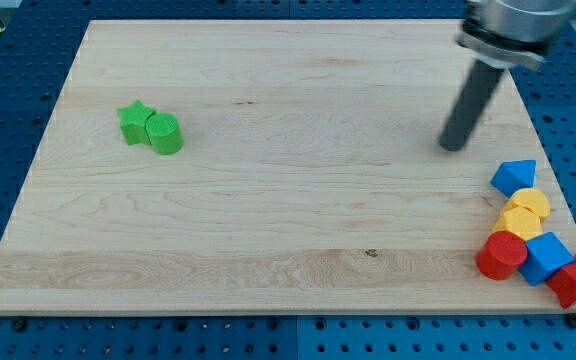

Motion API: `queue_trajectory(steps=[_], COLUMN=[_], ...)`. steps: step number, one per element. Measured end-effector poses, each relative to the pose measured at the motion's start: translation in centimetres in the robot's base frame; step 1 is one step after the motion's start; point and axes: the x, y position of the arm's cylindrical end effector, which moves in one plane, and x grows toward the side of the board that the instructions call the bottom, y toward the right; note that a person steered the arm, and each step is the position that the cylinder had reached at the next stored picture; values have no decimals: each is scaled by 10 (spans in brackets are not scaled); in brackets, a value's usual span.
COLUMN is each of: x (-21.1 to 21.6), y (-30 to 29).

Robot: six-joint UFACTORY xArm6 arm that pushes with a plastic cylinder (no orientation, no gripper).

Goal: Touches the left of the green star

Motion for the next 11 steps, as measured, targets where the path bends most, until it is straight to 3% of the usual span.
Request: queue_trajectory(steps=[2, 4, 6, 7, 8, 9, 11], x=[-57, -77, -84, -84, -65, -28, -21], y=[-147, -302, -331, -379, -400, -402, -345])
